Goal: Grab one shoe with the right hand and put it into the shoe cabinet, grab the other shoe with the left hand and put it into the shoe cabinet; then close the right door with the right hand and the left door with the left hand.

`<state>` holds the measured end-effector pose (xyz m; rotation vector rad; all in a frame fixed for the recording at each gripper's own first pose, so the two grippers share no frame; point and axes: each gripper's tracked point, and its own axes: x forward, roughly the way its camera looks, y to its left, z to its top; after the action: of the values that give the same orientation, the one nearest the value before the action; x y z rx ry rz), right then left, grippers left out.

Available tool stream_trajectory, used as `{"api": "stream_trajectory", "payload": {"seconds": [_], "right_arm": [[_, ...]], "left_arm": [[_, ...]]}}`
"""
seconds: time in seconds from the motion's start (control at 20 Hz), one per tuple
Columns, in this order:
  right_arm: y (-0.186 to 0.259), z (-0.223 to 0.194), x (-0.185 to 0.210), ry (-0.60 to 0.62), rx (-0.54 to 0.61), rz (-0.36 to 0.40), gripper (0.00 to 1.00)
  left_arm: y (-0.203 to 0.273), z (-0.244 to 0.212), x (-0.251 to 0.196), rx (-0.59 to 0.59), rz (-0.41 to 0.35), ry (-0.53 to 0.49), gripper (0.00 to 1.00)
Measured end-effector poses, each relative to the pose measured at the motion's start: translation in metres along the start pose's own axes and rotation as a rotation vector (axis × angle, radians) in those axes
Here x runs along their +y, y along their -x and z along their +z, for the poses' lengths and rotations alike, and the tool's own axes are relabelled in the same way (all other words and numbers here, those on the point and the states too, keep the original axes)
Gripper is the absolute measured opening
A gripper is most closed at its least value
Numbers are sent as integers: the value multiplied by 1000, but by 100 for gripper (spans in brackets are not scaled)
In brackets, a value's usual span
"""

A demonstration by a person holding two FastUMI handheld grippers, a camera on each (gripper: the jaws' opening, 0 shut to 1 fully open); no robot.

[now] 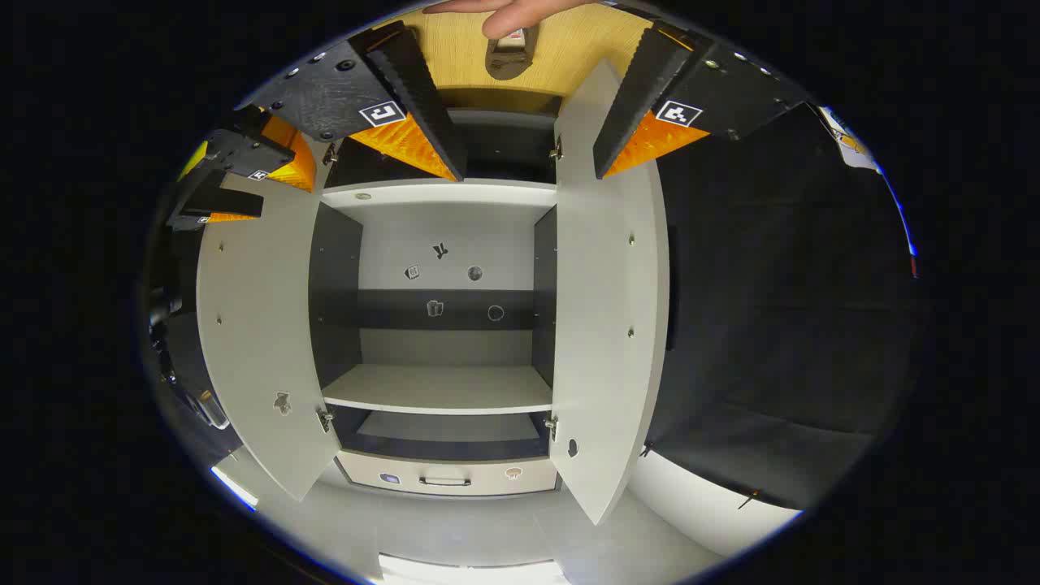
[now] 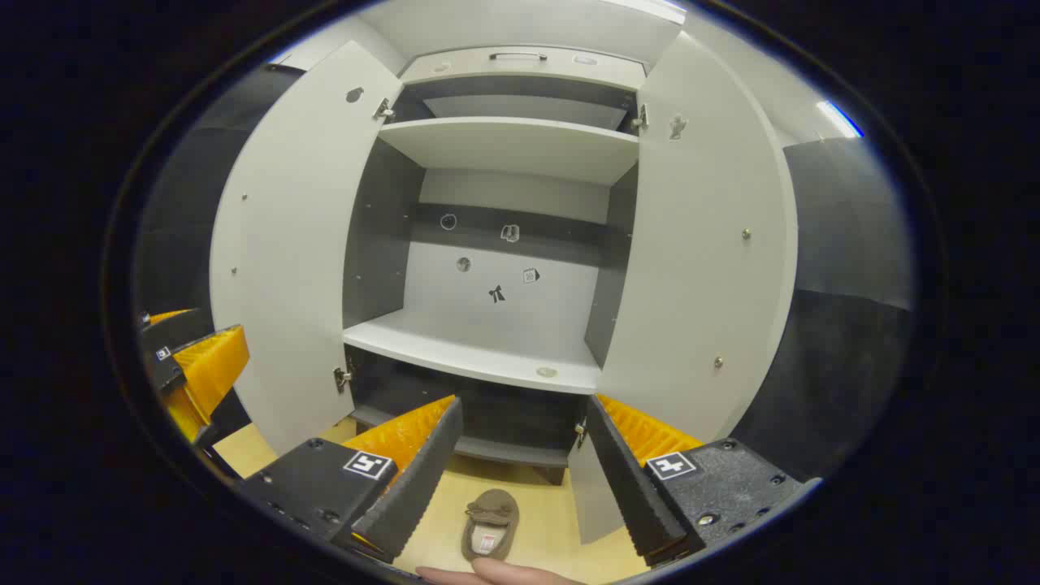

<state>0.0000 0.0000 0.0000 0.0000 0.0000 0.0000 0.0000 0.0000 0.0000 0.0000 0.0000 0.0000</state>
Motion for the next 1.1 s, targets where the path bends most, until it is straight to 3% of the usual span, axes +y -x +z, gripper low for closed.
{"api": "stream_trajectory", "payload": {"seconds": [0.85,1.1], "right_arm": [[10,-9,-16,16,5,-63,99],[7,-21,-7,-43,44,5,100]], "left_arm": [[5,4,5,-22,9,21,95],[8,6,11,-17,37,54,95]]}}
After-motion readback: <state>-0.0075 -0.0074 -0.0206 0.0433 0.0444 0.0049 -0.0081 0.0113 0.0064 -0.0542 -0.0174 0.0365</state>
